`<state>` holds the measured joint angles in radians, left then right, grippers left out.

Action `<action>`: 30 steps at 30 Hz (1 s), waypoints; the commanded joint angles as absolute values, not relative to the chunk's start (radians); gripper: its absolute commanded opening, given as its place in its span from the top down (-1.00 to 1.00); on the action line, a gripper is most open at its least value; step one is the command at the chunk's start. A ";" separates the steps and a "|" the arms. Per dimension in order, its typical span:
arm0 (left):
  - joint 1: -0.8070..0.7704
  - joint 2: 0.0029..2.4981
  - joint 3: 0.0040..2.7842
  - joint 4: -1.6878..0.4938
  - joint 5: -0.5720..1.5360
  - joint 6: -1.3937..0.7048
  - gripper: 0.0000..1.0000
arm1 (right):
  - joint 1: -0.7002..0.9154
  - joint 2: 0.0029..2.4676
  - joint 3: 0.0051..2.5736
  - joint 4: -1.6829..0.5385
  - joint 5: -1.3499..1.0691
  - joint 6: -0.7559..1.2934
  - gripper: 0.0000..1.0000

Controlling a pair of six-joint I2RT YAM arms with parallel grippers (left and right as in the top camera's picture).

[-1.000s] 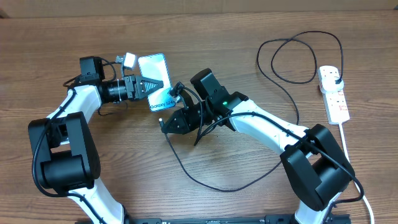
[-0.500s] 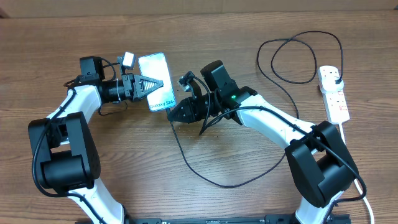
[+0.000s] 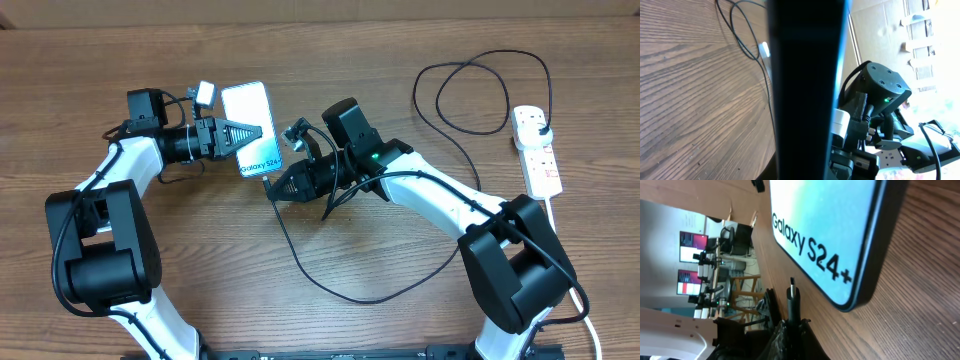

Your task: Plug charger to phone and switch on socket

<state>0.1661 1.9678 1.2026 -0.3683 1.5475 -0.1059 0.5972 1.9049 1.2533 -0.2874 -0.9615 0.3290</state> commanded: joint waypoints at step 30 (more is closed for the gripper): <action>0.143 1.967 1.204 -0.361 1.581 -0.202 0.92 | 0.591 1.880 1.249 -0.255 -0.954 0.334 0.93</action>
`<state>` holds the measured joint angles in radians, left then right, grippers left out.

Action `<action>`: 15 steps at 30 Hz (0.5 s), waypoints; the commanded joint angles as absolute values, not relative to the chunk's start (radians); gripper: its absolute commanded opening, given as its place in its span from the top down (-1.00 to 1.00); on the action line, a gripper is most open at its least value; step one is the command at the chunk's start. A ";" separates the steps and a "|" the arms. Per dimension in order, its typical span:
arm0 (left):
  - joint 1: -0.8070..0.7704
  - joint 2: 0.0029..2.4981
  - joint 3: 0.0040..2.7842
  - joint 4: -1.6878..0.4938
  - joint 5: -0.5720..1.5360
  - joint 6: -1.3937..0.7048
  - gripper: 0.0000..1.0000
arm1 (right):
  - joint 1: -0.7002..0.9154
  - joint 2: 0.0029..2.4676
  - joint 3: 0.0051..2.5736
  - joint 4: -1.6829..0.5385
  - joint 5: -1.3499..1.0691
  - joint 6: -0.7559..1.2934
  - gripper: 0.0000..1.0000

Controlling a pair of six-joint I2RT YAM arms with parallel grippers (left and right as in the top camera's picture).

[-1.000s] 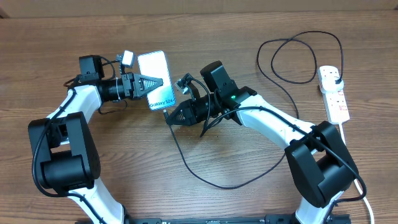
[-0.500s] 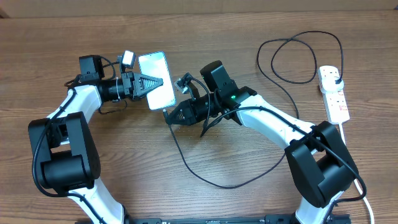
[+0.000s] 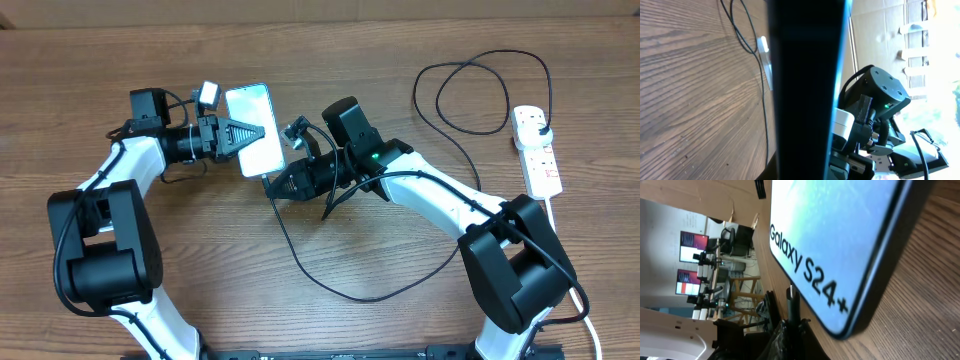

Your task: Plug charger to phone and switch on socket

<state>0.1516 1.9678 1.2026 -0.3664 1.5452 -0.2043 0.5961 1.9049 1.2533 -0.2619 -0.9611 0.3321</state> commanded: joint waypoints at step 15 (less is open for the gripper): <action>0.143 1.967 1.204 -0.360 1.581 -0.202 0.92 | 0.562 1.880 1.249 -0.255 -0.936 0.340 0.92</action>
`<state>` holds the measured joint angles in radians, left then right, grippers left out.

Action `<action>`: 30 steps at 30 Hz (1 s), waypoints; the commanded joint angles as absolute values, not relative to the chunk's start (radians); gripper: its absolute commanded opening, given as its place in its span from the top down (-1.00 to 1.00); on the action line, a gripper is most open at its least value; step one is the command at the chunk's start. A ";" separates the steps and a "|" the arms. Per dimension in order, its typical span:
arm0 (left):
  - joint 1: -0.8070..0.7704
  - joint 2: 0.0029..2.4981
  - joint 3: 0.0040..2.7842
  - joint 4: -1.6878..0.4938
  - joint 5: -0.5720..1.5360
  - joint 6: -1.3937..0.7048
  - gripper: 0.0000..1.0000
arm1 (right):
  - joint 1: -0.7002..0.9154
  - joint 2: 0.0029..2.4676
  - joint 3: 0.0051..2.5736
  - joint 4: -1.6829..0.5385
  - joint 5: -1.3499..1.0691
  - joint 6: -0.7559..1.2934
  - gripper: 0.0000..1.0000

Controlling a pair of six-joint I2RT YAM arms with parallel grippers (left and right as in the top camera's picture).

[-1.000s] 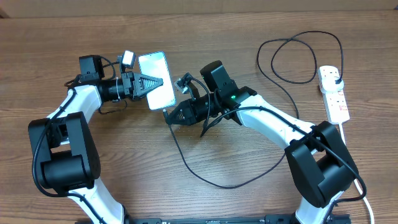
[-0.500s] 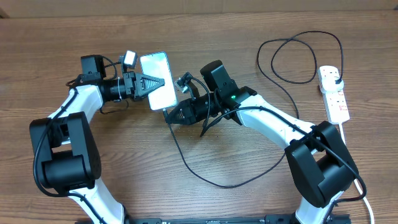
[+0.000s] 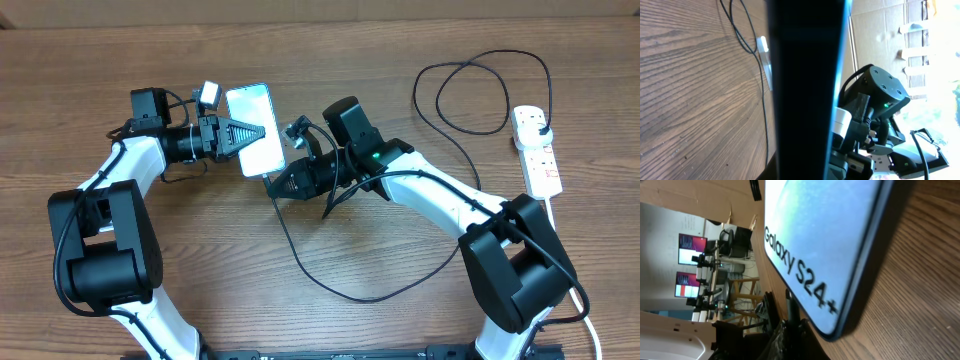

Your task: Plug charger to phone and switch on socket

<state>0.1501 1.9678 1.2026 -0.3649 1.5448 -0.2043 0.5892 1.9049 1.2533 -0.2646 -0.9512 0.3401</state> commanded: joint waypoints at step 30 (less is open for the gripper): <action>0.143 1.967 1.204 -0.357 1.536 -0.179 0.91 | 0.559 1.880 1.249 -0.192 -0.912 0.397 0.92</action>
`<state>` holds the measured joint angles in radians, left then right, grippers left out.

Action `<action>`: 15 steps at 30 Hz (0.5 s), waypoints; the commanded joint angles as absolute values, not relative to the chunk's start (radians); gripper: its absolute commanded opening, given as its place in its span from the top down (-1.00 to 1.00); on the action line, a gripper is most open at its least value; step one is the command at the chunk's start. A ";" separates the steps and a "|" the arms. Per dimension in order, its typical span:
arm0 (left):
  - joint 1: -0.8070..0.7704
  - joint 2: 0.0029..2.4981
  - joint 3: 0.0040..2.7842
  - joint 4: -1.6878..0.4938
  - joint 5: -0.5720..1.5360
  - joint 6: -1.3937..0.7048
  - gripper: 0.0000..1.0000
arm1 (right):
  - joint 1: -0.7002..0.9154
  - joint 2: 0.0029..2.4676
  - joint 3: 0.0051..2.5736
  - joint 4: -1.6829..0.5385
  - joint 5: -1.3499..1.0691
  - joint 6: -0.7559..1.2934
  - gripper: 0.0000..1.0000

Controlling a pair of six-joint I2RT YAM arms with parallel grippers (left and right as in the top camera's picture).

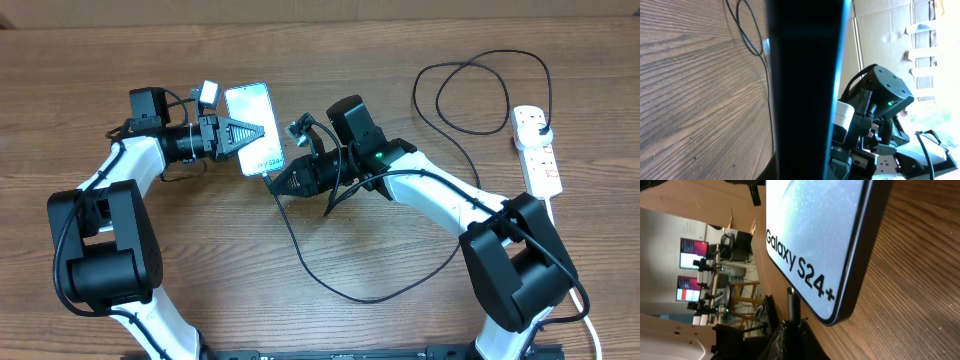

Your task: Plug charger to phone and switch on socket

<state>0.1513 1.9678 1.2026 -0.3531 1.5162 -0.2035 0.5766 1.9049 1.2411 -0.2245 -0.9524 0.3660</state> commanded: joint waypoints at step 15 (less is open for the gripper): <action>0.143 1.967 1.204 -0.354 1.464 -0.180 0.91 | 0.561 1.880 1.249 -0.258 -0.890 0.385 0.92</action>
